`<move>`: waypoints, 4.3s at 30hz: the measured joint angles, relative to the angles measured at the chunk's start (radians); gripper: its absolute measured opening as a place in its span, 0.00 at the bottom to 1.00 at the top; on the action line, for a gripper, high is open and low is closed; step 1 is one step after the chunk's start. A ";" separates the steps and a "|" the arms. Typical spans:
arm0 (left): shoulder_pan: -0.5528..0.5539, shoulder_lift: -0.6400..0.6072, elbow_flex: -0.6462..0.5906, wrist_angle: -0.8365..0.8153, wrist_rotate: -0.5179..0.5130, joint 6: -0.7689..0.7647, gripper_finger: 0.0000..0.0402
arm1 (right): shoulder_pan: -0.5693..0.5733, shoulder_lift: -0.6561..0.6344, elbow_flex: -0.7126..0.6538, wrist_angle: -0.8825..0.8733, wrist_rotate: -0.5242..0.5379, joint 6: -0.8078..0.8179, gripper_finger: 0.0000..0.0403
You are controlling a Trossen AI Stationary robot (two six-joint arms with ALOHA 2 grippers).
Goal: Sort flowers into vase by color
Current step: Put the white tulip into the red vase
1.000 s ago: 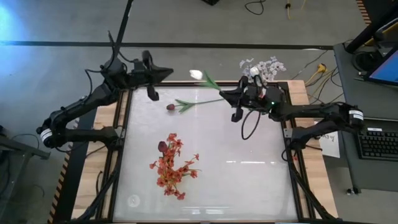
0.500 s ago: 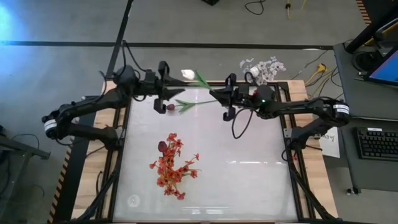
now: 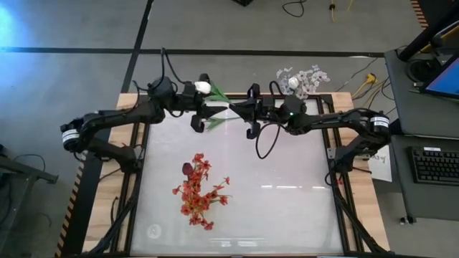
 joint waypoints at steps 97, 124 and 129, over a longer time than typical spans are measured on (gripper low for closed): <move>-0.017 -0.058 0.272 -0.761 -0.159 0.286 0.44 | 0.037 -0.551 -0.145 -0.721 0.559 -0.166 0.04; -0.017 -0.374 0.032 -0.583 -0.162 0.252 0.41 | 0.037 -1.054 -0.466 -0.700 1.075 -0.263 0.04; -0.017 -0.372 0.032 -0.582 -0.204 0.262 0.41 | 0.037 -1.042 -0.466 -0.581 1.198 -0.329 0.04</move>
